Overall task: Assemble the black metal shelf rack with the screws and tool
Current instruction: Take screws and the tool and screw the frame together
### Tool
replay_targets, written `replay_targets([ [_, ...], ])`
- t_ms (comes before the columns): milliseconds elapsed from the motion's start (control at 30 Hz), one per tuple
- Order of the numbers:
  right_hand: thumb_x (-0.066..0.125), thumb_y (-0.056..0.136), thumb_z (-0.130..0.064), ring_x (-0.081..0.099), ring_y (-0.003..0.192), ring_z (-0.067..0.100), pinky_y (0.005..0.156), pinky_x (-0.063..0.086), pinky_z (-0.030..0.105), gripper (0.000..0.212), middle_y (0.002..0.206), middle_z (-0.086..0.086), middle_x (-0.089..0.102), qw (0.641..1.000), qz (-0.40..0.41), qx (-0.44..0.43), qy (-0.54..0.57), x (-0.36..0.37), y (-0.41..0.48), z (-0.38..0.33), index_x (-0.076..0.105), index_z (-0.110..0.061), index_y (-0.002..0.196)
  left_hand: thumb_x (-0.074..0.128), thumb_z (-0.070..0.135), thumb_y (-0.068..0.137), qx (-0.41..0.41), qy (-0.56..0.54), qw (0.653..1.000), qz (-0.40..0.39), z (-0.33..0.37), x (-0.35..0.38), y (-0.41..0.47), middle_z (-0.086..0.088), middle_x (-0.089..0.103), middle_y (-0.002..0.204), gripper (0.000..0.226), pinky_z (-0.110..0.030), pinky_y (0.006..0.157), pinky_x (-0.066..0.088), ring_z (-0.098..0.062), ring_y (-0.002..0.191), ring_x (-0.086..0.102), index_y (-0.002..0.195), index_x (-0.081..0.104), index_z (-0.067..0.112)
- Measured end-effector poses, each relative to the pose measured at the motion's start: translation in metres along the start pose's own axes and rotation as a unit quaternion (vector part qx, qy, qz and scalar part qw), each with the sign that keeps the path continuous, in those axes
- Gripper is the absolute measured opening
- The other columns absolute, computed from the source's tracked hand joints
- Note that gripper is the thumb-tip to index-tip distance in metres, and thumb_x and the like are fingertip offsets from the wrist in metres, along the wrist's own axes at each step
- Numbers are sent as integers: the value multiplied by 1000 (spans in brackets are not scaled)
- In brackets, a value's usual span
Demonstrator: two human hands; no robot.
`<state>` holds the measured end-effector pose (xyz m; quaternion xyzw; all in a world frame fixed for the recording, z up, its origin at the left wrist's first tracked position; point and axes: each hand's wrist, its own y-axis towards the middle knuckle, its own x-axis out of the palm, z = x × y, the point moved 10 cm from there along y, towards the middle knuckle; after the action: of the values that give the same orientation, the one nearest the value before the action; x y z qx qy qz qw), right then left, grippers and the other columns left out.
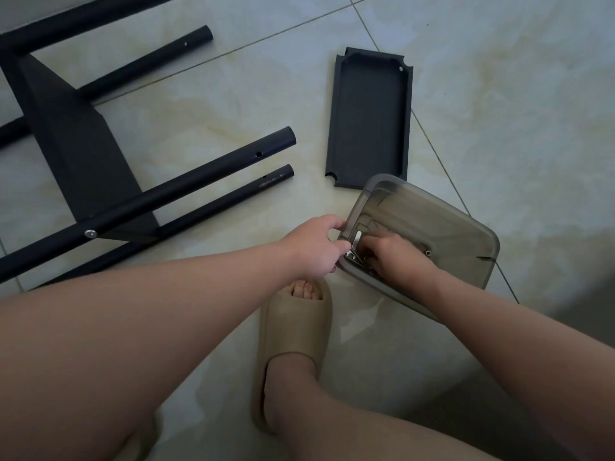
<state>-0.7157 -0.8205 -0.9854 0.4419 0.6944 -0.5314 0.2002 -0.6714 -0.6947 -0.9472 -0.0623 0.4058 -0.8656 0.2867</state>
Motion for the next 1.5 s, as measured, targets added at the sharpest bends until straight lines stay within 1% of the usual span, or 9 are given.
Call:
replay_targets([
  [233, 54, 95, -10, 61, 99, 44, 70, 44, 43, 20, 117, 20, 60, 995, 75, 66, -29, -14, 3, 15, 61, -4, 113, 55, 22, 101, -2, 3, 1000, 0, 1, 0, 0, -8, 72, 91, 30, -35, 79, 58, -20, 70, 64, 130, 54, 26],
  [400, 54, 95, -7, 61, 102, 44, 76, 49, 46, 22, 119, 20, 59, 995, 66, 64, -25, -11, 6, 19, 63, -4, 115, 55, 24, 101, -7, 8, 1000, 1, 1, -1, 0, -8, 72, 94, 29, -37, 81, 58, -20, 74, 67, 130, 55, 26],
  [567, 57, 92, -10, 61, 98, 44, 75, 50, 45, 18, 111, 21, 63, 993, 84, 79, 5, -21, -2, 19, 64, 0, 106, 58, 26, 99, -14, 4, 1000, 6, 2, -1, -3, -10, 74, 95, 29, -35, 78, 57, -21, 72, 67, 129, 56, 25],
  [700, 67, 89, -11, 61, 90, 37, 74, 48, 39, 10, 97, 13, 63, 984, 156, 63, 63, -56, -31, 2, 67, -3, 96, 58, 34, 98, -37, 29, 997, 65, 3, -19, -10, -4, 66, 101, 36, -31, 71, 47, -24, 85, 64, 132, 51, 25],
  [867, 72, 86, -2, 62, 79, 24, 75, 54, 42, 7, 91, 3, 60, 966, 239, -43, 88, -126, -68, -63, 68, -5, 91, 46, 32, 101, -57, -27, 992, 110, 21, -56, -27, -6, 65, 104, 18, -35, 76, 49, -22, 86, 61, 105, 57, 18],
  [1033, 71, 87, -1, 57, 75, 15, 69, 50, 29, 8, 90, 2, 58, 937, 299, -167, 68, -191, -84, -163, 67, -5, 93, 42, 43, 105, -88, -254, 963, 17, 36, -84, -67, -9, 74, 101, 44, -32, 75, 57, -22, 85, 71, 96, 68, 9],
  [1233, 67, 84, 8, 61, 75, 30, 64, 54, 47, 13, 92, 12, 61, 920, 278, -276, 17, -204, -69, -280, 69, 2, 95, 35, 46, 106, -41, -343, 937, -49, 38, -143, -116, -9, 69, 84, 52, -32, 75, 54, -21, 74, 70, 84, 63, 9],
  [1367, 65, 89, 6, 65, 85, 26, 75, 56, 43, 17, 101, 10, 65, 918, 243, -310, 45, -191, -50, -333, 72, 0, 103, 39, 41, 106, -55, -362, 930, -16, 4, -190, -137, -3, 60, 77, 40, -24, 55, 48, -15, 61, 60, 87, 59, 13],
  [1500, 63, 95, -4, 60, 92, 8, 84, 51, 26, 19, 105, -1, 63, 931, 230, -275, 71, -171, -9, -358, 69, -9, 112, 47, 35, 104, -99, -301, 942, 115, -54, -250, -143, -1, 52, 67, 36, -20, 44, 36, -12, 51, 46, 80, 60, 11],
])
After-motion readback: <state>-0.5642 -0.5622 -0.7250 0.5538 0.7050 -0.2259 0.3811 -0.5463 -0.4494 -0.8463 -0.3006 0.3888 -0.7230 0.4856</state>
